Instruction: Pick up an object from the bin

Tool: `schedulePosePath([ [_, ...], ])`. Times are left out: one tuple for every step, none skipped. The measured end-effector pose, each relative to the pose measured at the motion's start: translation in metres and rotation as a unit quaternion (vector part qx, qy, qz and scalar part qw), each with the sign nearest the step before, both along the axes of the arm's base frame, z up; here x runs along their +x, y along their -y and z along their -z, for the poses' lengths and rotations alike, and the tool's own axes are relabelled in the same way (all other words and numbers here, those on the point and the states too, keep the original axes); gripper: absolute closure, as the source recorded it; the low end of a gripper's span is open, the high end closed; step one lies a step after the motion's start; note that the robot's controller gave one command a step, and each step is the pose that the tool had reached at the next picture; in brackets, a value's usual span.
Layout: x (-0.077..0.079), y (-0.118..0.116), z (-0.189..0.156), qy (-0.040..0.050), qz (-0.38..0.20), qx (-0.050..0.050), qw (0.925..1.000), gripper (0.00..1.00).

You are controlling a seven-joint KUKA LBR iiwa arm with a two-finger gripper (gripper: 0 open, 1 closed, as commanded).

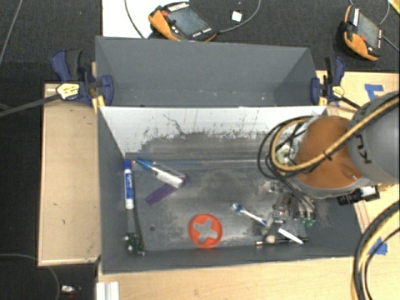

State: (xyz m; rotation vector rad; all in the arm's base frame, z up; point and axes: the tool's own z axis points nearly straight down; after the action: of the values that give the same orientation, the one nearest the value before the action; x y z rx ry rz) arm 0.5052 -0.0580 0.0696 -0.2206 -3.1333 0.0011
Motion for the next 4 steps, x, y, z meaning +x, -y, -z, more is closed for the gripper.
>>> schedulePosePath([
  [-0.02, -0.022, -0.061, 0.0085, -0.092, 0.001, 0.9957, 0.0],
  [-0.018, -0.04, -0.03, -0.0007, 0.054, 0.001, 0.9985, 0.0],
  [-0.028, -0.017, -0.001, 0.01, -0.048, 0.002, 0.9988, 0.0],
  [-0.023, -0.014, -0.001, 0.0016, 0.086, 0.001, 0.9963, 1.0],
])
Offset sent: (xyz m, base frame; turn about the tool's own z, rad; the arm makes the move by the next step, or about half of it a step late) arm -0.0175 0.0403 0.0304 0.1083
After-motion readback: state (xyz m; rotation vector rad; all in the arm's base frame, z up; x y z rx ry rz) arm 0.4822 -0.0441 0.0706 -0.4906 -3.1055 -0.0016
